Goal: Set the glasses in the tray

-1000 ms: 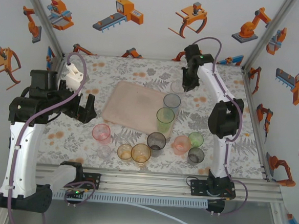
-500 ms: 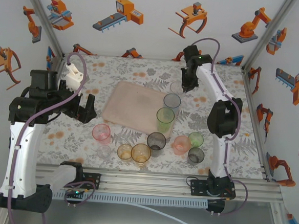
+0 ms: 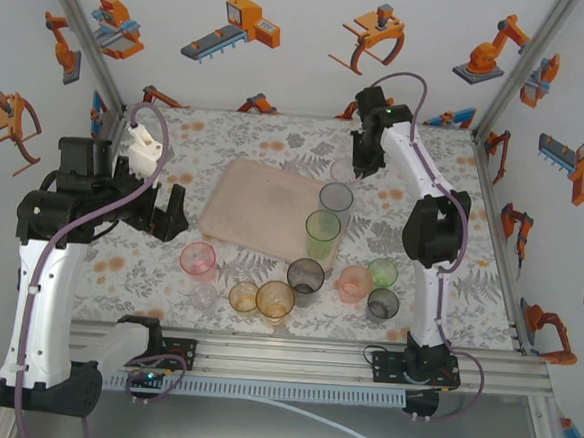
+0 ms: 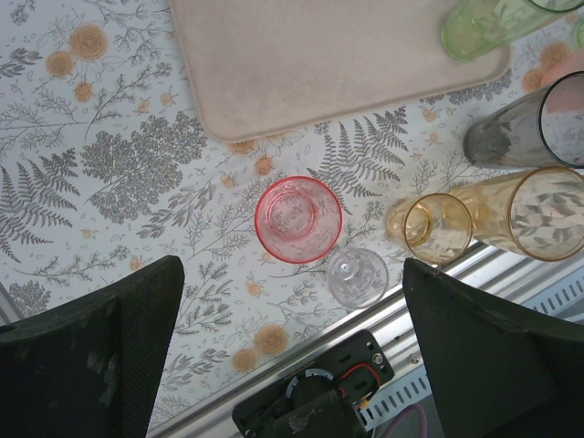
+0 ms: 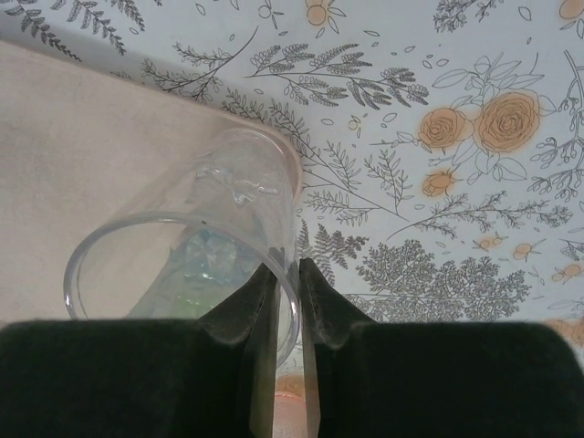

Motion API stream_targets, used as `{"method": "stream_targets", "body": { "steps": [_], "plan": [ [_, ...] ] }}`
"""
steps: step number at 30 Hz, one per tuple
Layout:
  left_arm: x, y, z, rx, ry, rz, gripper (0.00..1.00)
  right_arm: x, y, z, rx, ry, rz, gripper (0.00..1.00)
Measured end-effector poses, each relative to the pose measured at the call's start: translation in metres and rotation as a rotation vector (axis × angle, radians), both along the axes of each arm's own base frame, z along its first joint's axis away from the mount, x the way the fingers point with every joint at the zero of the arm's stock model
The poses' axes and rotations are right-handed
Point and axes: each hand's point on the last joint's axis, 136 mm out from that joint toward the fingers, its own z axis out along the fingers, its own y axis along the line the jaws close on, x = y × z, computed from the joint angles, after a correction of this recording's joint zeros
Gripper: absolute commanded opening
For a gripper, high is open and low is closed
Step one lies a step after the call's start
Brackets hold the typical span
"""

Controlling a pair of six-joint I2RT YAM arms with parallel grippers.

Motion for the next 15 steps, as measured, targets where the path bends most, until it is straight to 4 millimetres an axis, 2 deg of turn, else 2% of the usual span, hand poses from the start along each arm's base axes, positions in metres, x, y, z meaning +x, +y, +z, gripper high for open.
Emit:
{"method": "stream_targets", "body": {
  "steps": [15],
  "plan": [
    [-0.0014,0.0002,0.0014,-0.001,-0.006,0.0,0.97,-0.0002,0.0017,0.0082,-0.003,0.001,0.007,0.27]
  ]
}}
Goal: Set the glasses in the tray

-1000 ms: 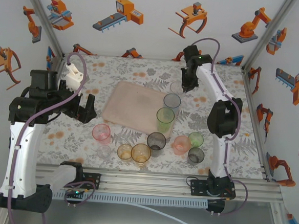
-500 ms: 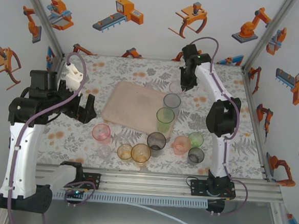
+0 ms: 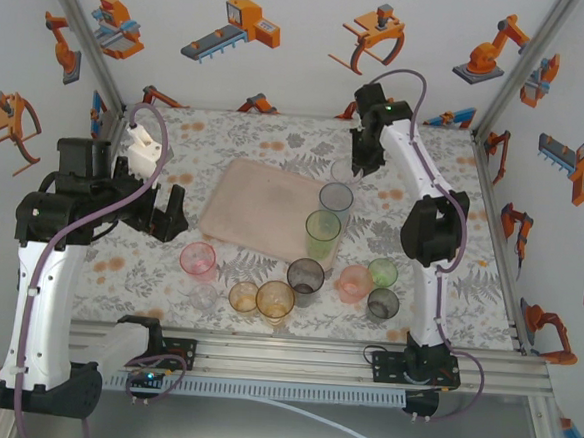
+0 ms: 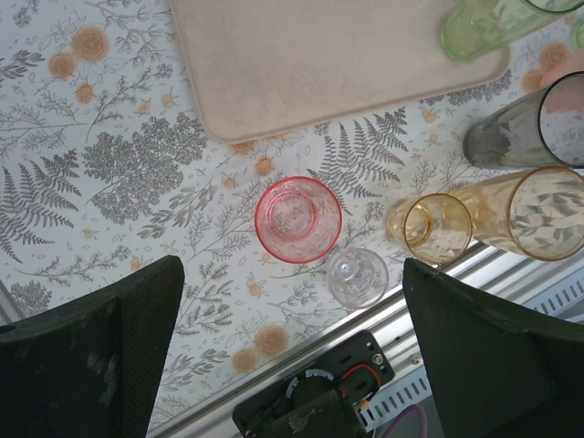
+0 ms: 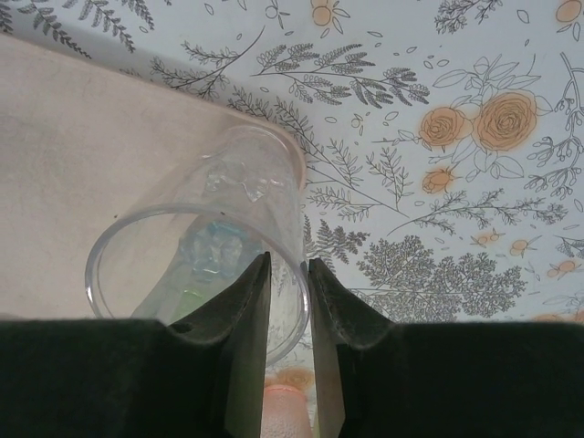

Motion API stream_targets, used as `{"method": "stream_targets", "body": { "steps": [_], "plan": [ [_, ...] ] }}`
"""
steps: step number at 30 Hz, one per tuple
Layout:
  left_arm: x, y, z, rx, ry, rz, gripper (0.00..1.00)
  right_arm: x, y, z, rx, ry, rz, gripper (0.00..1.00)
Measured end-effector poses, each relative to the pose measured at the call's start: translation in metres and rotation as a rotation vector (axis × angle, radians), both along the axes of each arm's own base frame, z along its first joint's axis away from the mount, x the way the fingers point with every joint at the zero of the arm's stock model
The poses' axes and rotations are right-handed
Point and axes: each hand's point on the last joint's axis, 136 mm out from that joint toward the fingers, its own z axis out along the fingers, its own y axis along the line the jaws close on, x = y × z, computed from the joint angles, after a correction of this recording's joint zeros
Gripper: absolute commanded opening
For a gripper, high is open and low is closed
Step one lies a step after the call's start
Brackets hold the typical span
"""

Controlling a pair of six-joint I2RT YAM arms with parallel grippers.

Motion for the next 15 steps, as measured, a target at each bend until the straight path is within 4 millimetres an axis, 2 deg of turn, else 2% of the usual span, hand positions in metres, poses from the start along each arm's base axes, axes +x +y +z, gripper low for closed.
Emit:
{"method": "stream_targets", "body": {
  "steps": [8,15],
  "plan": [
    [0.0,0.0,0.0,0.0,0.0,0.0,0.97,0.002,0.0,0.015,0.004,-0.026,0.002,0.29],
    [-0.001,0.0,0.001,0.0,-0.006,0.0,0.97,-0.001,-0.002,0.017,-0.01,-0.018,0.007,0.3]
  ]
}}
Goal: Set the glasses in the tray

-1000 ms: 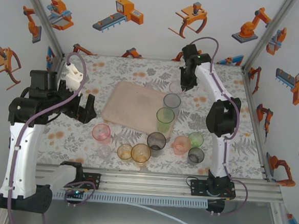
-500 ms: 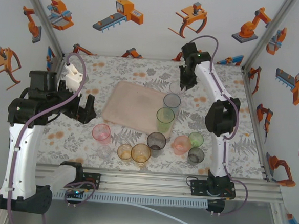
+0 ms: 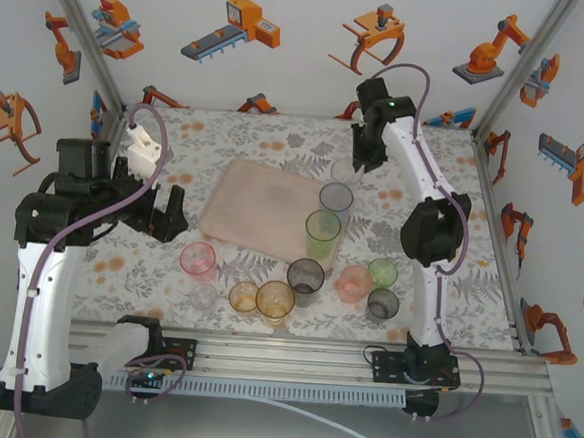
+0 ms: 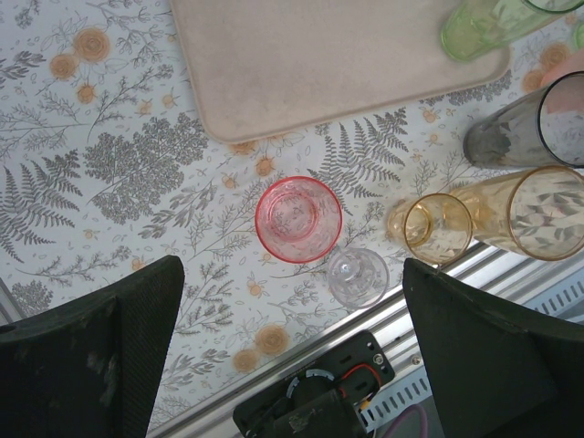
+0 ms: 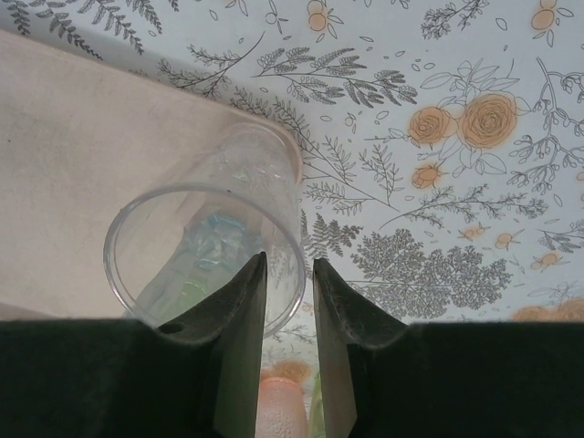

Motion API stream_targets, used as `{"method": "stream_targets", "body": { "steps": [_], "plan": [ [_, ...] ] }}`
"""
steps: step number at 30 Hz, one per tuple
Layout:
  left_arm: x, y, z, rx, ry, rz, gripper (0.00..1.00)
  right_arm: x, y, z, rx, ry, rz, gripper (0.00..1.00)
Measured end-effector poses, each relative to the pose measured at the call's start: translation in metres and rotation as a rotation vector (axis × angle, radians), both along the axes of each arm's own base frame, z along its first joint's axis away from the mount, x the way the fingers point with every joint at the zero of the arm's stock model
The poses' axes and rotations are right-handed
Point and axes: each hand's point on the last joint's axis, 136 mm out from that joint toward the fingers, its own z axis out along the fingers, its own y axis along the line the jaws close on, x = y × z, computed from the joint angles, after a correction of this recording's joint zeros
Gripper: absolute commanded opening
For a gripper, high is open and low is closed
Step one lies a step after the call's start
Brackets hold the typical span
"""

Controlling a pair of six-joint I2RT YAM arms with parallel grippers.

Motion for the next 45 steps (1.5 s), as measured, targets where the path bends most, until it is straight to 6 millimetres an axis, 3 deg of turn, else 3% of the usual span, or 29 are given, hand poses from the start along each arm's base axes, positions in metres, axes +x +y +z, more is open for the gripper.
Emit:
{"method": "stream_targets", "body": {
  "steps": [7,16,20,23,35,40,45],
  "plan": [
    [-0.002,0.0,0.001,-0.001,-0.007,-0.001,0.97,0.002,-0.003,0.024,-0.006,-0.057,0.0,0.3],
    [0.001,-0.002,-0.001,-0.008,0.011,-0.01,0.97,-0.008,-0.022,0.109,0.039,-0.236,-0.037,0.3],
    [0.002,-0.007,-0.005,-0.022,0.034,-0.03,0.97,-0.037,-0.039,0.15,0.055,-0.311,-0.075,0.3],
    [0.003,-0.013,-0.007,-0.036,0.05,-0.058,0.97,-0.07,-0.051,0.163,0.069,-0.327,-0.097,0.3],
    [-0.005,-0.055,-0.016,-0.057,0.113,-0.239,0.97,-0.211,-0.087,0.125,0.098,-0.224,-0.178,0.3],
    [-0.015,-0.092,-0.027,-0.017,0.132,-0.377,0.97,-0.255,-0.081,0.112,0.162,-0.187,-0.143,0.29],
    [-0.022,-0.123,-0.042,0.002,0.159,-0.449,0.97,-0.284,-0.054,0.085,0.244,-0.094,-0.053,0.29]
  ]
}}
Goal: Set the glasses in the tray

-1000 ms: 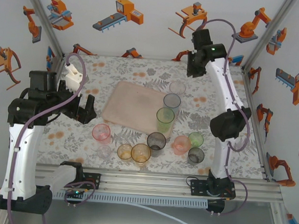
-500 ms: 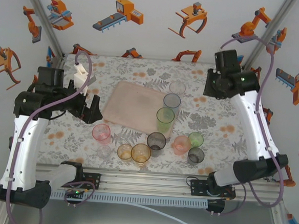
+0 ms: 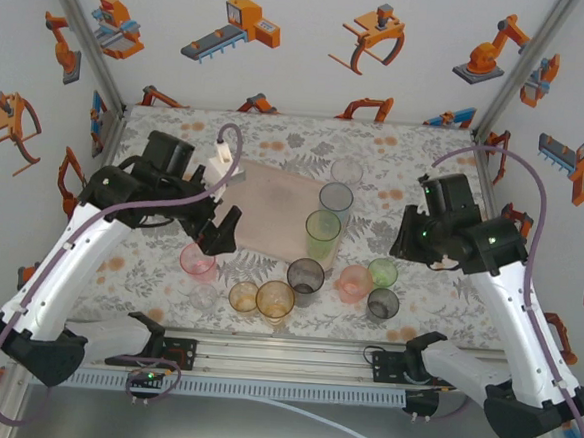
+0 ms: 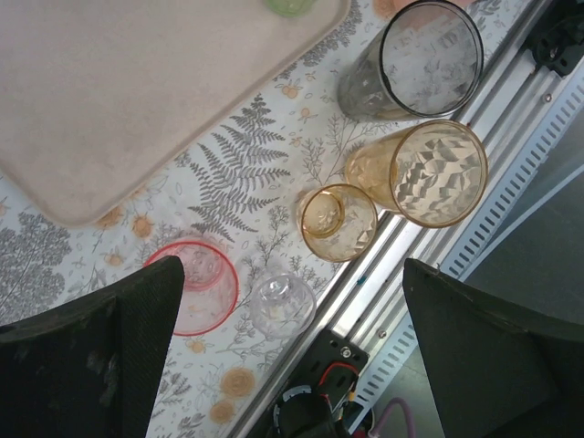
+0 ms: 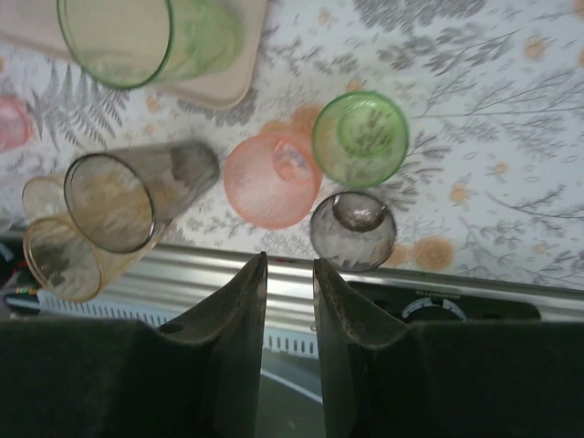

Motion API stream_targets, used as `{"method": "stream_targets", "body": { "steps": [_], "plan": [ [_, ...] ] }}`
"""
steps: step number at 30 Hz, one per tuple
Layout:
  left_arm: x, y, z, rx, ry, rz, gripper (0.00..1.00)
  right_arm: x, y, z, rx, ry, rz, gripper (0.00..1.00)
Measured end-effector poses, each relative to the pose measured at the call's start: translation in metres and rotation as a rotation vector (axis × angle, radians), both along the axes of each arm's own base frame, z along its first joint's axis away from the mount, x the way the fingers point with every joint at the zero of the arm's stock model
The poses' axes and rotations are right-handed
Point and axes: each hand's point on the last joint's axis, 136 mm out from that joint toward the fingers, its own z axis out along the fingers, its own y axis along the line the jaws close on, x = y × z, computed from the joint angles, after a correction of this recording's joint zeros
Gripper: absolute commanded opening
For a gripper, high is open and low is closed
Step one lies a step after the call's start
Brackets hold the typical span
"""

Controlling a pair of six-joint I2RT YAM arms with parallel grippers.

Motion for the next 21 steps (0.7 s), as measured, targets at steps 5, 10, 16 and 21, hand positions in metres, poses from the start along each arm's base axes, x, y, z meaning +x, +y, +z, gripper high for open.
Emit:
{"method": "stream_targets", "body": {
  "steps": [5,10,16,21],
  "plan": [
    [-0.002,-0.021,-0.017,0.007,0.046,-0.027,0.97,-0.017,0.038,-0.015,0.038,0.047,0.118,0.3],
    [-0.006,-0.024,-0.039,0.024,0.088,-0.021,0.97,-0.02,0.073,-0.024,0.018,0.047,0.176,0.32],
    [-0.011,-0.02,-0.053,0.034,0.129,0.003,0.97,-0.013,0.106,-0.036,-0.018,0.021,0.17,0.32],
    [-0.009,-0.022,-0.051,0.021,0.127,0.014,0.97,-0.008,0.12,-0.041,-0.021,0.001,0.14,0.32]
  ]
}}
